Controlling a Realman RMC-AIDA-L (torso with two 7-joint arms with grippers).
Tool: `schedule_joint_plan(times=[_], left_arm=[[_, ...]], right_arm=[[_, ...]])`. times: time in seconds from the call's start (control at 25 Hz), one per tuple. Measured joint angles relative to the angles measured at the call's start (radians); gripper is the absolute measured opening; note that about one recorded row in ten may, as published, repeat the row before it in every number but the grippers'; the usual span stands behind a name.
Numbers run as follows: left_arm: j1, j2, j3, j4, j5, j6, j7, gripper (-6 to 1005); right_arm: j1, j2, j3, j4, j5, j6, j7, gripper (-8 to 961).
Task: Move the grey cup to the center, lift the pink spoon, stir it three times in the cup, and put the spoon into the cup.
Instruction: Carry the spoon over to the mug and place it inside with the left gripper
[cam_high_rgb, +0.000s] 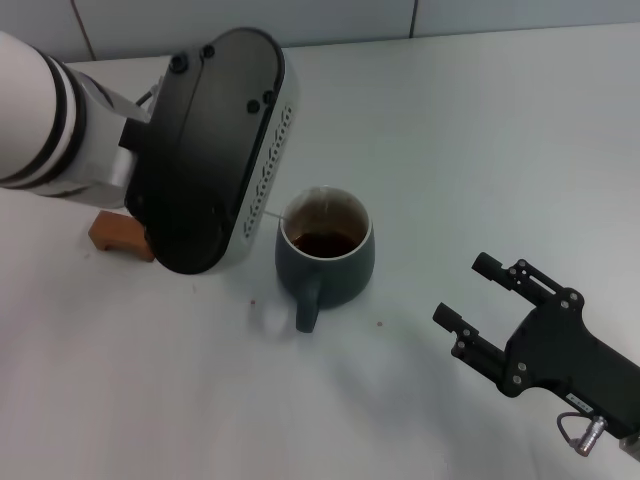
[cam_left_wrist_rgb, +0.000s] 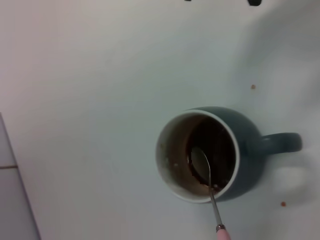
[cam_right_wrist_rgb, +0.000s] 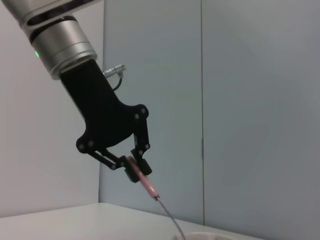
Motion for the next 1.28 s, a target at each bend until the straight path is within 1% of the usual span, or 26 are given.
schedule_joint_plan(times=[0.32, 0.6, 0.96, 1.28], left_arm=[[-0.017, -0.004, 0.017, -0.01, -0.01, -0.02, 0.003, 125], [-0.004, -0.004, 0.037, 0.001, -0.005, -0.012, -0.002, 126], [0.007, -0.002, 0.018, 0.006, 0.039, 0.014, -0.006, 125], [-0.019, -0.006, 0.013, -0.002, 0.011, 0.003, -0.033, 139]], right_arm=[[-0.001, 0.0, 0.001, 0.0, -0.001, 0.0, 0.0, 678], [-0.003, 0.0, 0.001, 0.0, -0.001, 0.001, 0.0, 678], [-0.002, 0.0, 0.0, 0.0, -0.003, 0.003, 0.0, 678], [0.003, 0.0, -0.001, 0.0, -0.003, 0.003, 0.0, 678]])
